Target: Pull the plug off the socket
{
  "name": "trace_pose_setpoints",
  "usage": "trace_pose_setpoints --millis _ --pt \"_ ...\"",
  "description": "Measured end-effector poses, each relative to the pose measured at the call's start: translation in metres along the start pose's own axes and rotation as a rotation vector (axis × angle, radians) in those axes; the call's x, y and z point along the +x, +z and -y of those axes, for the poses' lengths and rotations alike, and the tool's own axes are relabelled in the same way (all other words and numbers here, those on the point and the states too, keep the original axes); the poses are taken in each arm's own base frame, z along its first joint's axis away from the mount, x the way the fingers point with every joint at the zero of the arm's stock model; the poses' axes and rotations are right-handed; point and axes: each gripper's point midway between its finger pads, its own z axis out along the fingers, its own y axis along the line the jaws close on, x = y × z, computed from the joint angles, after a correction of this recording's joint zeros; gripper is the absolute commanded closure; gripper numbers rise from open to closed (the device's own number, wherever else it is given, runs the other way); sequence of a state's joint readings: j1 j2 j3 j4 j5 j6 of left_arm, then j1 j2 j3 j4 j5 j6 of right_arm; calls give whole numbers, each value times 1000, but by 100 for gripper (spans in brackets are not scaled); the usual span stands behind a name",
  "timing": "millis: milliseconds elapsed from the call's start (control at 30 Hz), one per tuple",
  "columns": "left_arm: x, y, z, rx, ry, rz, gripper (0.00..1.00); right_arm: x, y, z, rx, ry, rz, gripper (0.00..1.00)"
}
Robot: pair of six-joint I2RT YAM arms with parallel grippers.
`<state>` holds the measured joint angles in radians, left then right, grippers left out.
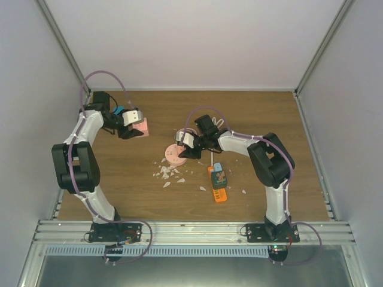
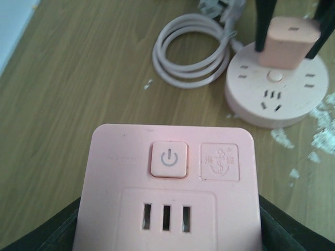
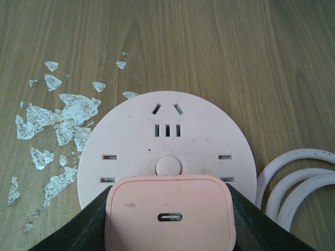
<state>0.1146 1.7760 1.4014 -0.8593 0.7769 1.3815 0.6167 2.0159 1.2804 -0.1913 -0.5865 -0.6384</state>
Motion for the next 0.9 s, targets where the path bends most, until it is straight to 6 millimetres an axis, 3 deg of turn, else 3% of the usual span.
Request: trace_pose_setpoints --millis 400,733,900 --pt "40 -43 -66 -140 115 -336 83 0 0 1 4 6 0 74" --pt "111 -66 -98 -194 201 -754 80 0 0 1 5 5 1 74" --pt "147 -67 -107 -188 234 -914 78 -1 0 1 5 4 1 74"
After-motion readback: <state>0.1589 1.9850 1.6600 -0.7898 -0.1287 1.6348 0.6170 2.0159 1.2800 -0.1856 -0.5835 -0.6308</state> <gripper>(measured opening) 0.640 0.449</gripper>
